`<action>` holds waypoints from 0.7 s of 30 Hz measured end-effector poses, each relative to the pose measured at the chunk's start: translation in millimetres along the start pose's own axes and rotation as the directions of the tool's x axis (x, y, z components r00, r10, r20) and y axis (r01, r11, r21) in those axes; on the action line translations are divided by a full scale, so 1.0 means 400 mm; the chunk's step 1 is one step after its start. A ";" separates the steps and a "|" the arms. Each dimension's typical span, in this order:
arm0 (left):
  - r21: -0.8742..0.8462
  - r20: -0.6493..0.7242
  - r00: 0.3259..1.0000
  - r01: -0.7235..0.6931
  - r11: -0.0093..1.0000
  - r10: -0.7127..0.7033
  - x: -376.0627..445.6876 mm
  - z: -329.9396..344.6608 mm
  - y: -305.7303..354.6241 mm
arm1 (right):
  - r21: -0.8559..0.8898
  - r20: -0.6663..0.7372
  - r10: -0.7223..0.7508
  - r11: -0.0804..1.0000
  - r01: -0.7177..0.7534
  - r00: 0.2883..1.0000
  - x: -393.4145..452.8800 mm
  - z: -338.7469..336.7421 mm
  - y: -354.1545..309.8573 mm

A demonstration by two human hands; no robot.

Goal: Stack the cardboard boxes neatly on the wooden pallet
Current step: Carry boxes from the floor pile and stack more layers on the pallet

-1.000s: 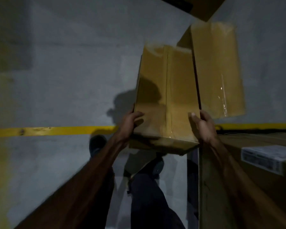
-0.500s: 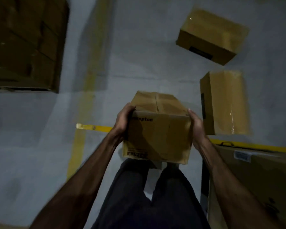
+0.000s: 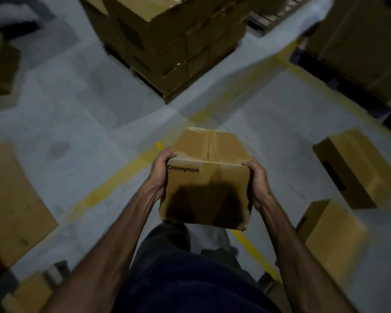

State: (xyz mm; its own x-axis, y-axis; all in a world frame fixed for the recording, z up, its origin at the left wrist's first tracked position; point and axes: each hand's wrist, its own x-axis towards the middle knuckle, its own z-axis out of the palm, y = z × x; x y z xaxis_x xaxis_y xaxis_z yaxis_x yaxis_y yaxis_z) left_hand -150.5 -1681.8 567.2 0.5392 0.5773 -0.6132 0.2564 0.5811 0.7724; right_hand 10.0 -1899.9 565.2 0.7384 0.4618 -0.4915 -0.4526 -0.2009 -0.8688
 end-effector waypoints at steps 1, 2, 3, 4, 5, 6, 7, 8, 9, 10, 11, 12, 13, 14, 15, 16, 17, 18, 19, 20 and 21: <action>-0.030 -0.030 0.999 -0.012 0.999 0.011 -0.017 -0.036 0.008 | -0.037 0.030 -0.003 0.999 0.004 1.000 0.001 0.035 -0.012; -0.048 -0.057 0.998 -0.022 0.999 0.019 -0.035 -0.063 0.022 | -0.062 0.063 -0.010 0.998 0.014 0.998 0.002 0.069 -0.024; -0.073 -0.083 0.996 -0.029 0.997 0.023 -0.046 -0.092 0.034 | -0.081 0.089 -0.016 0.996 0.023 0.996 0.008 0.102 -0.030; -0.121 -0.096 0.995 -0.049 0.991 0.037 -0.057 -0.136 0.047 | -0.106 0.124 -0.011 0.994 0.024 0.992 0.015 0.151 -0.044; -0.163 -0.104 0.994 -0.055 0.985 0.038 -0.065 -0.170 0.056 | -0.119 0.151 0.000 0.993 0.018 0.988 0.020 0.192 -0.053; -0.208 -0.113 0.992 -0.073 0.976 0.050 -0.069 -0.216 0.076 | -0.146 0.192 0.001 0.989 0.028 0.981 0.030 0.255 -0.073; -0.236 -0.133 0.990 -0.084 0.968 0.054 -0.076 -0.252 0.088 | -0.157 0.230 0.002 0.987 0.035 0.973 0.036 0.302 -0.085; -0.258 -0.156 0.986 -0.101 0.961 0.062 -0.077 -0.287 0.100 | -0.177 0.250 0.006 0.983 0.040 0.968 0.046 0.348 -0.095; -0.284 -0.188 0.980 -0.120 0.951 0.068 -0.075 -0.344 0.123 | -0.199 0.273 0.015 0.979 0.041 0.962 0.063 0.422 -0.103; -0.296 -0.198 0.977 -0.133 0.946 0.076 -0.075 -0.371 0.137 | -0.219 0.283 0.028 0.975 0.036 0.959 0.072 0.460 -0.110; -0.316 -0.221 0.972 -0.154 0.936 0.085 -0.070 -0.422 0.163 | -0.229 0.310 0.023 0.972 0.051 0.950 0.089 0.528 -0.114; -0.331 -0.235 0.967 -0.173 0.928 0.097 -0.062 -0.467 0.186 | -0.233 0.333 0.029 0.971 0.053 0.943 0.101 0.589 -0.120; -0.348 -0.257 0.961 -0.187 0.919 0.099 -0.054 -0.506 0.210 | -0.247 0.351 0.035 0.967 0.057 0.936 0.116 0.646 -0.123; -0.350 -0.276 0.955 -0.203 0.915 0.106 -0.044 -0.563 0.241 | -0.254 0.373 0.038 0.965 0.063 0.927 0.122 0.723 -0.136; -0.339 -0.294 0.949 -0.215 0.916 0.115 -0.035 -0.607 0.267 | -0.248 0.385 0.026 0.966 0.077 0.922 0.128 0.782 -0.143; -0.330 -0.307 0.942 -0.237 0.914 0.134 -0.023 -0.664 0.301 | -0.243 0.406 0.011 0.965 0.096 0.914 0.134 0.854 -0.156; -0.322 -0.314 0.937 -0.256 0.912 0.153 -0.013 -0.706 0.332 | -0.230 0.420 -0.011 0.966 0.118 0.908 0.143 0.909 -0.164; -0.318 -0.320 0.932 -0.272 0.908 0.168 -0.003 -0.742 0.362 | -0.235 0.431 -0.028 0.962 0.142 0.902 0.146 0.960 -0.180; -0.318 -0.332 0.927 -0.284 0.905 0.174 0.014 -0.788 0.398 | -0.225 0.449 -0.049 0.960 0.166 0.892 0.166 1.021 -0.187; -0.311 -0.348 0.920 -0.295 0.903 0.181 0.027 -0.822 0.425 | -0.217 0.464 -0.053 0.961 0.171 0.884 0.171 1.065 -0.200; -0.306 -0.358 0.915 -0.306 0.901 0.189 0.048 -0.861 0.458 | -0.200 0.477 -0.066 0.963 0.181 0.876 0.187 1.118 -0.211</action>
State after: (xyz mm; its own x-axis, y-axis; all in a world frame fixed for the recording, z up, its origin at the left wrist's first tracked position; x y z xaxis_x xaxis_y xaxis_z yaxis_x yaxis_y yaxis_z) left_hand -369.4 -1366.7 639.9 0.2548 0.8429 -0.4740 -0.1798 0.5229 0.8332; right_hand -120.3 -1462.1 628.8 0.4380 0.8303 -0.3445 -0.2020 -0.2825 -0.9378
